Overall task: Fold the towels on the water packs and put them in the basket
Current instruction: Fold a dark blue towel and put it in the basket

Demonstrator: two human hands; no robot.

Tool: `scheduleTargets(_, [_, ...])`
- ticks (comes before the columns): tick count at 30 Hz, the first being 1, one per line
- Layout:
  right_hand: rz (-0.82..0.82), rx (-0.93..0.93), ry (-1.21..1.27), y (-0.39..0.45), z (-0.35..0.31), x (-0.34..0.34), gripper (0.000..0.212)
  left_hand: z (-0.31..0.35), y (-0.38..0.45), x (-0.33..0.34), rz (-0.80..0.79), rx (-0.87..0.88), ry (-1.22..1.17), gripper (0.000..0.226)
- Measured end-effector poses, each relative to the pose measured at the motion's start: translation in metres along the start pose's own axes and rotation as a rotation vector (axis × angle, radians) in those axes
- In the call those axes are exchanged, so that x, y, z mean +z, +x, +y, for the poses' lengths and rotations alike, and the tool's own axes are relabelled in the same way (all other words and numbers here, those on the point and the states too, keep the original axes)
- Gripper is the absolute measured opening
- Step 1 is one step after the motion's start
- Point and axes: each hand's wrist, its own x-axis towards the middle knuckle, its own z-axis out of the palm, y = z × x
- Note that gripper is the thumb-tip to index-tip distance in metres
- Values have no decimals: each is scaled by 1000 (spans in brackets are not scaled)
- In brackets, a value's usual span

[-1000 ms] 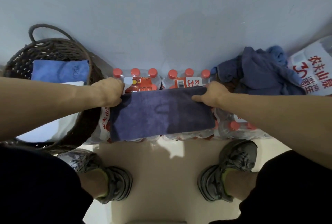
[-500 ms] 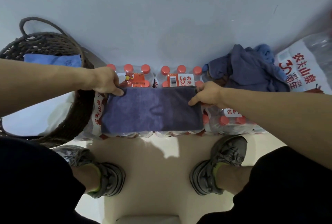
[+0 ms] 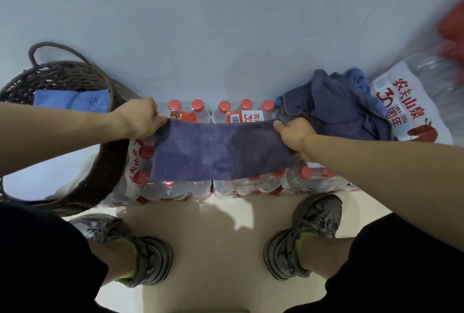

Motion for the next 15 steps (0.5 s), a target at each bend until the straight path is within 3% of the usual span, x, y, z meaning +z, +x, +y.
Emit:
scheduleTargets(3, [-138, 145, 116, -7, 5, 0, 50, 21, -7, 4, 111, 102, 130, 39])
scheduleTargets(5, [-184, 111, -46, -10, 11, 1, 51, 50, -15, 19, 153, 169, 116, 38])
scheduleTargets(8, [-160, 17, -190, -12, 16, -1, 27, 100, -33, 61, 159, 235, 64, 45])
scheduleTargets(12, [-84, -12, -192, -12, 19, -12, 33, 147, -52, 123, 131, 298, 37, 63])
scheduleTargets(15, [37, -58, -186, -16, 26, -20, 24, 162, -55, 152, 175, 299, 76, 64])
